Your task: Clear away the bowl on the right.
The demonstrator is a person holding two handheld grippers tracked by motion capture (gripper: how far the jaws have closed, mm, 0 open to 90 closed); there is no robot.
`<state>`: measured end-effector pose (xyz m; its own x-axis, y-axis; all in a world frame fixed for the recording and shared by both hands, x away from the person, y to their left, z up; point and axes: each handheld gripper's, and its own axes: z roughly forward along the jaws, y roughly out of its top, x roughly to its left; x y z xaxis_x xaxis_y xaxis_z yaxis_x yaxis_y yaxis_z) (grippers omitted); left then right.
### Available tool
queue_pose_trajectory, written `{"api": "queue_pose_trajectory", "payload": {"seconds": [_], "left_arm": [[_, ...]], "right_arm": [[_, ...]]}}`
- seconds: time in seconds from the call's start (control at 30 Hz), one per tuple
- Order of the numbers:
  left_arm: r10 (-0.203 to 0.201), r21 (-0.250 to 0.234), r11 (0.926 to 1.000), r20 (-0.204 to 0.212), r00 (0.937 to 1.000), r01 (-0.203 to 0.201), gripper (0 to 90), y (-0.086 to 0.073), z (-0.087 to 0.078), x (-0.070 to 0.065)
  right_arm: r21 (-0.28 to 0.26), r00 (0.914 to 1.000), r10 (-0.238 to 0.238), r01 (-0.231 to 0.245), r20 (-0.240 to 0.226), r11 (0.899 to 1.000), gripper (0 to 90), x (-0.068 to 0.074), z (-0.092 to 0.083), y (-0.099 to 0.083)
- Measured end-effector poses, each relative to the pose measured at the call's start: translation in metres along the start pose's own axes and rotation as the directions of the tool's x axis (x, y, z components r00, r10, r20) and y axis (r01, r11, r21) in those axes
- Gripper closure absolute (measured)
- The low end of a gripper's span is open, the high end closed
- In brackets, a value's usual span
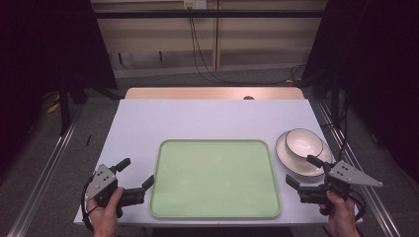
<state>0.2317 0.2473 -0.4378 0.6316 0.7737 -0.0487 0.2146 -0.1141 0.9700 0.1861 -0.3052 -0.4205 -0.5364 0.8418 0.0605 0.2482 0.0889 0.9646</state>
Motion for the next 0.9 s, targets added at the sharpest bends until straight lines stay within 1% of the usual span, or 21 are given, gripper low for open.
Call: {"api": "queue_pose_trajectory", "payload": {"seconds": [0.03, 0.1, 0.13, 0.17, 0.2, 0.23, 0.33, 0.4, 0.43, 0.47, 0.5, 0.53, 0.57, 0.6, 0.63, 0.67, 0.7, 0.73, 0.83, 0.87, 0.9], "left_arm": [[-0.005, -0.004, 1.0000, 0.007, 1.0000, 0.005, 1.4, 0.000, 0.001, 0.000], [-0.009, -0.003, 1.0000, 0.004, 0.9999, 0.009, 1.4, 0.000, 0.001, -0.001], [-0.008, -0.003, 1.0000, 0.005, 1.0000, 0.008, 1.4, 0.000, 0.002, -0.001], [-0.009, -0.002, 1.0000, 0.005, 0.9999, 0.009, 1.4, 0.000, 0.002, 0.000], [-0.009, -0.002, 1.0000, 0.005, 0.9999, 0.009, 1.5, 0.000, 0.002, 0.000], [-0.009, -0.002, 1.0000, 0.008, 0.9999, 0.009, 1.5, 0.000, 0.003, 0.000], [-0.009, -0.002, 1.0000, 0.011, 0.9999, 0.009, 1.5, 0.000, 0.003, 0.000], [-0.004, 0.000, 1.0000, 0.011, 0.9999, 0.004, 1.4, 0.001, 0.002, -0.001], [0.001, -0.007, 1.0000, 0.022, 0.9998, -0.001, 1.4, 0.001, 0.002, -0.002], [0.001, -0.009, 1.0000, 0.021, 0.9998, -0.001, 1.3, 0.002, 0.003, -0.003], [-0.001, -0.008, 1.0000, 0.025, 0.9997, 0.002, 1.3, 0.001, 0.003, -0.002], [-0.001, -0.008, 1.0000, 0.025, 0.9997, 0.002, 1.4, 0.001, 0.003, -0.002], [-0.004, 0.001, 1.0000, 0.021, 0.9998, 0.004, 1.4, 0.001, 0.004, -0.001], [-0.010, -0.001, 1.0000, 0.023, 0.9997, 0.010, 1.4, 0.001, 0.004, 0.000], [-0.010, -0.001, 1.0000, 0.023, 0.9997, 0.010, 1.4, 0.001, 0.004, 0.000], [-0.007, -0.001, 1.0000, 0.013, 0.9999, 0.007, 1.4, 0.001, 0.003, 0.000], [-0.003, 0.000, 1.0000, 0.010, 0.9999, 0.003, 1.4, 0.001, 0.003, 0.000], [-0.011, 0.001, 0.9999, 0.014, 0.9998, 0.010, 1.3, 0.001, 0.003, 0.000], [-0.010, 0.000, 0.9999, 0.022, 0.9997, 0.010, 1.4, 0.000, 0.004, 0.000], [-0.007, 0.002, 1.0000, 0.020, 0.9998, 0.007, 1.4, 0.000, 0.004, 0.000], [-0.007, 0.002, 1.0000, 0.020, 0.9998, 0.007, 1.4, 0.000, 0.004, 0.000]], "right_arm": [[0.010, 1.0000, 0.003, -0.003, 0.000, 1.000, 0.0, 0.000, 0.000, 0.000], [0.011, 1.0000, 0.003, -0.003, -0.003, 1.000, 0.0, 0.000, 0.000, -0.001], [0.013, 1.0000, -0.009, 0.009, -0.002, 1.000, 0.0, -0.001, 0.001, 0.000], [0.010, 1.0000, 0.001, -0.001, 0.006, 1.000, 0.0, -0.001, 0.000, 0.001], [0.010, 1.0000, 0.001, -0.001, 0.006, 1.000, 0.0, -0.001, 0.000, 0.001], [0.010, 0.9999, 0.008, -0.008, 0.011, 1.000, 0.0, -0.004, -0.001, 0.000], [0.017, 0.9998, 0.014, -0.015, 0.010, 1.000, 0.0, -0.005, -0.002, 0.000], [0.016, 0.9997, 0.022, -0.022, 0.006, 1.000, 0.0, -0.005, -0.003, 0.001], [0.023, 0.9998, 0.016, -0.016, -0.010, 1.000, 0.1, -0.006, -0.004, 0.002], [0.023, 0.9994, 0.027, -0.027, -0.019, 0.999, 0.2, -0.006, -0.004, 0.002], [0.031, 0.9993, 0.026, -0.025, -0.028, 0.999, 0.2, -0.008, -0.005, 0.002], [0.031, 0.9993, 0.026, -0.025, -0.028, 0.999, 0.2, -0.008, -0.005, 0.002], [0.051, 0.9985, 0.043, -0.041, -0.034, 0.998, 1.3, -0.011, -0.004, 0.003], [0.058, 0.9984, 0.045, -0.043, -0.036, 0.997, 1.6, -0.012, -0.004, 0.003], [0.058, 0.9984, 0.045, -0.043, -0.036, 0.997, 1.6, -0.012, -0.004, 0.003], [0.058, 0.9983, 0.051, -0.050, -0.029, 0.997, 2.3, -0.014, -0.005, 0.003], [0.064, 0.9980, 0.054, -0.052, -0.032, 0.997, 2.6, -0.016, -0.005, 0.003], [0.062, 0.9971, 0.063, -0.061, -0.043, 0.996, 3.5, -0.020, -0.007, 0.004], [0.062, 0.9975, 0.070, -0.069, -0.011, 0.996, 5.2, -0.027, -0.010, 0.007], [0.058, 0.9967, 0.081, -0.080, -0.006, 0.995, 5.8, -0.029, -0.012, 0.008], [0.058, 0.9967, 0.081, -0.080, -0.006, 0.995, 5.8, -0.029, -0.012, 0.008]]}}
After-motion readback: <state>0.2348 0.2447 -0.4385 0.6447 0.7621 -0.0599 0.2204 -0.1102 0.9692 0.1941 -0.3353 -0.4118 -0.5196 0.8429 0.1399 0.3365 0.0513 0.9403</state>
